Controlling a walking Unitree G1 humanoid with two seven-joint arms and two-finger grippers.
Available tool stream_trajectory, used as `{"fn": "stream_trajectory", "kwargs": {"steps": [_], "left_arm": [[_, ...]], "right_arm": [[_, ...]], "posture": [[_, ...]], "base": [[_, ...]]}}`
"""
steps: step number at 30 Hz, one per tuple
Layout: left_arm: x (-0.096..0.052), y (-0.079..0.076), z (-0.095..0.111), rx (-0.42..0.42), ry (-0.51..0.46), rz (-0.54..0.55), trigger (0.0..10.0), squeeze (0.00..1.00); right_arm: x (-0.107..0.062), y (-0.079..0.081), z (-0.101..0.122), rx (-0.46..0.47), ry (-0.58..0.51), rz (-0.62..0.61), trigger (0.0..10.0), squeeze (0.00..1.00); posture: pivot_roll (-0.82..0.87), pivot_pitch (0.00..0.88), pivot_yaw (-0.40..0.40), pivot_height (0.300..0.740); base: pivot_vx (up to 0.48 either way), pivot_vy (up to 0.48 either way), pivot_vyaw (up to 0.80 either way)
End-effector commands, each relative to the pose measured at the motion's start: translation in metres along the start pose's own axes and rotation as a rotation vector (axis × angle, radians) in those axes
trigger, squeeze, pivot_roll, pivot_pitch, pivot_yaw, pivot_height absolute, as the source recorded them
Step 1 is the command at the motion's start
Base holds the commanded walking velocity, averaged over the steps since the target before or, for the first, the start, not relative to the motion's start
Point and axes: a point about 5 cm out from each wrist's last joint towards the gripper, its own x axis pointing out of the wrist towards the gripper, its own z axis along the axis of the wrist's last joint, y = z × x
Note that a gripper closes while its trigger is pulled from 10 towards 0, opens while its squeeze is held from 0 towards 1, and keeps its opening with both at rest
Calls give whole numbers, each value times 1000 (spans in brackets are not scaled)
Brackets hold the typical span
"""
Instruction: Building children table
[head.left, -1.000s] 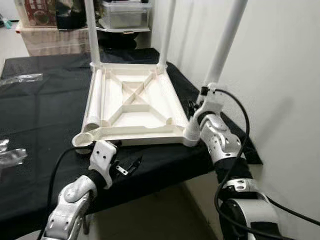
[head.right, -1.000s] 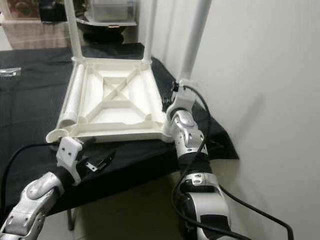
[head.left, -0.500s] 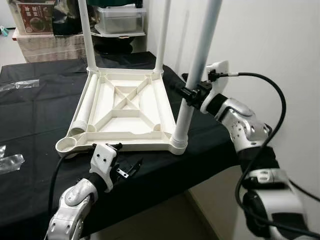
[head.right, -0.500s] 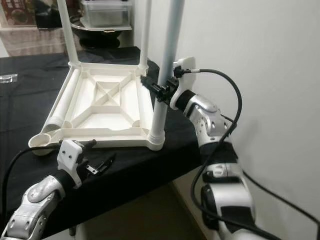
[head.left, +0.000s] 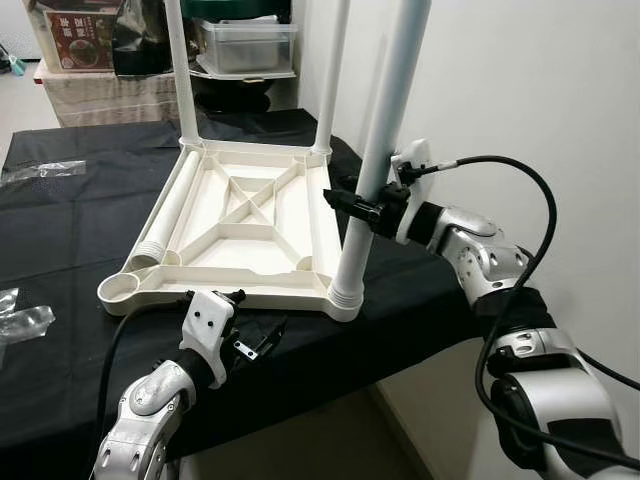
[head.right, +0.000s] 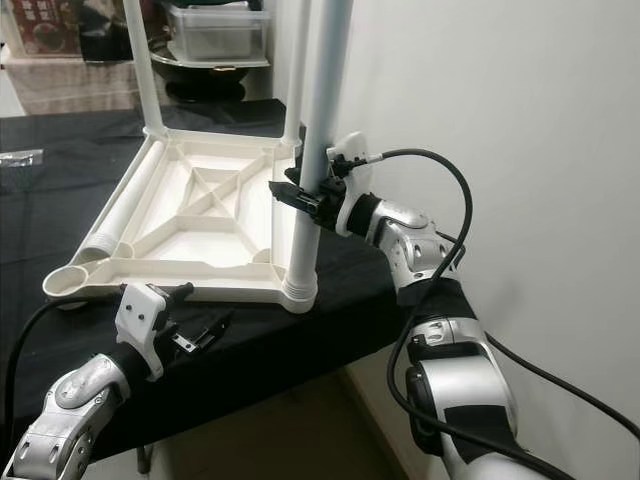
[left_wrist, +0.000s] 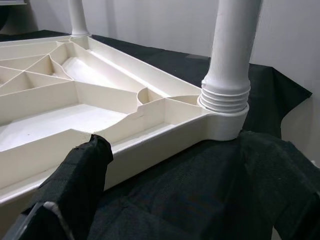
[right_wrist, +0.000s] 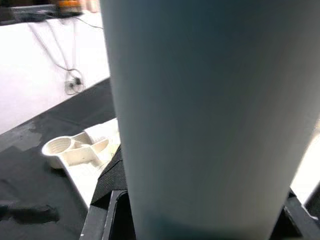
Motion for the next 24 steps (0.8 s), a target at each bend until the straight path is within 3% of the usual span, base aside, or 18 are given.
{"fn": "stream_trajectory", "kwargs": {"steps": [1,2,3,5,9,11,13,14,15,16,18,19,20,21,22,23,24], "left_arm": [[2,-4,-1,1,7,-21,10000,0],[3,-5,-1,0,6,-22,10000,0],[3,-5,-1,0,6,-22,10000,0],[3,-5,-2,-1,6,-22,10000,0],[3,-5,-2,-2,8,-22,10000,0],[4,-3,-2,0,11,-21,10000,0],[4,-2,-1,0,10,-18,10000,0],[4,-2,-1,0,10,-16,10000,0],[4,-2,-1,0,10,-16,10000,0],[4,-2,-1,-1,11,-16,10000,0],[4,-2,-2,-2,11,-16,10000,0],[3,-3,-2,-4,13,-15,10000,0],[3,-3,-2,-4,13,-15,10000,0],[2,-3,-3,-6,15,-15,10000,0],[2,-3,-3,-6,15,-15,10000,0],[1,-3,-3,-8,16,-12,10000,0],[1,-3,-3,-8,16,-12,10000,0]], "right_arm": [[-9,-23,-48,148,169,-494,0,0],[-19,-29,-67,185,221,-730,0,0],[-19,-29,-67,185,221,-730,0,0],[-31,-26,-93,211,285,-958,0,0],[-35,-15,-107,207,312,-1058,0,0],[-28,5,-114,197,305,-1118,0,0],[-23,13,-114,198,297,-1120,0,0],[-11,22,-114,235,307,-1045,0,0],[-11,22,-114,235,307,-1045,0,0],[0,30,-110,236,293,-943,4784,0],[8,35,-107,234,283,-873,4784,0],[11,38,-102,236,259,-855,10000,0],[11,38,-102,236,259,-855,10000,0],[9,33,-94,226,225,-848,10000,1000],[9,33,-94,226,225,-848,10000,1000],[1,18,-81,211,178,-862,10000,1000],[1,18,-81,211,178,-862,10000,1000]], "posture": [[76,0,-131,740],[75,0,-128,740],[75,0,-128,740],[72,0,-126,740],[67,0,-118,740],[75,0,-122,740],[75,0,-122,740],[73,0,-122,740],[73,0,-122,740],[72,0,-123,740],[72,0,-123,740],[74,0,-125,740],[74,0,-125,740],[72,0,-126,740],[72,0,-126,740],[70,0,-128,740],[70,0,-128,740]], "base": [[0,0,0],[0,0,0],[0,0,0],[0,0,0],[0,0,0],[0,0,0],[0,0,0],[0,0,0],[0,0,0],[0,0,0],[0,0,0],[0,0,0],[0,0,0],[0,0,0],[0,0,0],[0,0,0],[0,0,0]]}}
